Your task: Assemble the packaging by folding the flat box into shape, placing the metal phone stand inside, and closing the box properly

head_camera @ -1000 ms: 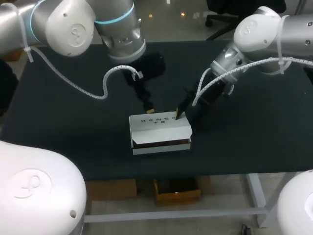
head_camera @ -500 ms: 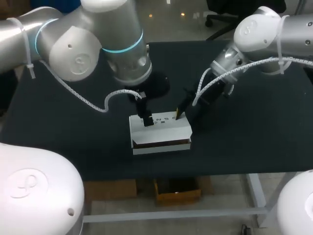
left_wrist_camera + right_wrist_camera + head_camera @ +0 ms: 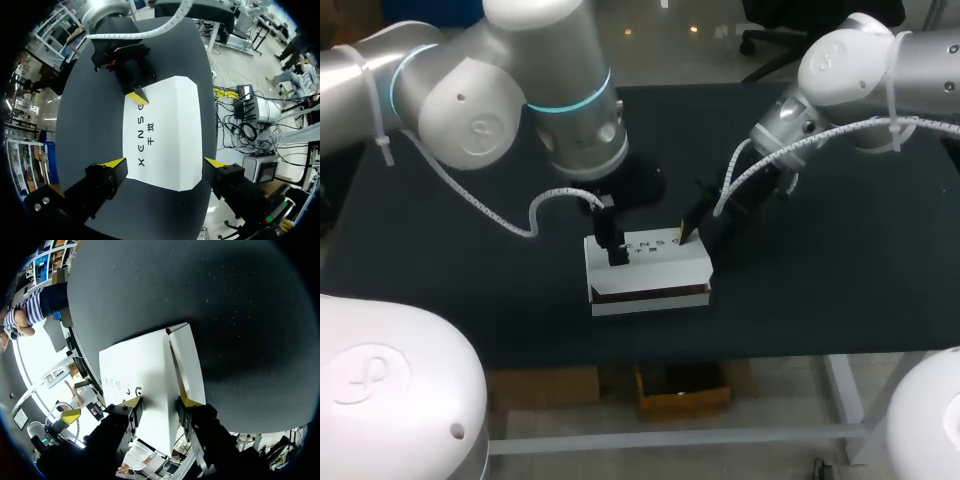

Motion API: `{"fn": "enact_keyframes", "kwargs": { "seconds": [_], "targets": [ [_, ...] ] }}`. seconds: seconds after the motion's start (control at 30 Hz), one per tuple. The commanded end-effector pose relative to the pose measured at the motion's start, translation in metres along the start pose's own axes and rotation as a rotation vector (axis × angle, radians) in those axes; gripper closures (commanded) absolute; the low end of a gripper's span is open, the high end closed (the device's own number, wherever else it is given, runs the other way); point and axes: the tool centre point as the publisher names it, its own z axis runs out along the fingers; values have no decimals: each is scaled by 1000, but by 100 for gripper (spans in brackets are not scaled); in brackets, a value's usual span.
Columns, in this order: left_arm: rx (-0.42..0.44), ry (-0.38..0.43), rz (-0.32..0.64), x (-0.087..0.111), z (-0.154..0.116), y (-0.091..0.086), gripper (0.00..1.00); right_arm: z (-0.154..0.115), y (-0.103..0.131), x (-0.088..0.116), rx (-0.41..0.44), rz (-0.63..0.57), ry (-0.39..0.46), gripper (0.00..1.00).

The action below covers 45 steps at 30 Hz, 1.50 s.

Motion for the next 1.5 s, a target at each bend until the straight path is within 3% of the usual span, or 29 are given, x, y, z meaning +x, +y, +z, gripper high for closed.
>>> {"fn": "enact_keyframes", "kwargs": {
  "seconds": [0.03, 0.37, 0.6, 0.93, 1.1, 1.2, 1.4, 1.5],
  "targets": [
    [-41, 13, -1, -5, 0, -9, 0, 0, 1, 0, 6, -1, 0, 57],
    [-68, -11, -9, -9, 4, -12, 0, 0, 1, 0, 6, -1, 0, 58],
    [-12, -98, 3, 12, 3, -9, 0, 0, 1, 0, 6, -1, 0, 58],
    [-4, -93, -2, 25, 13, -1, 0, 0, 1, 0, 6, -1, 0, 59],
    [18, -134, 2, 26, 18, 1, 0, 0, 1, 0, 6, -1, 0, 59],
    [25, -133, -2, 25, 23, 2, 16, 0, 1, 0, 6, -1, 0, 59],
    [9, -116, -12, 20, 31, 2, 15, 0, 1, 0, 6, -1, 0, 60],
    [3, -119, -15, 18, 34, 3, 20, 0, 1, 0, 6, -1, 0, 60]
  ]
}}
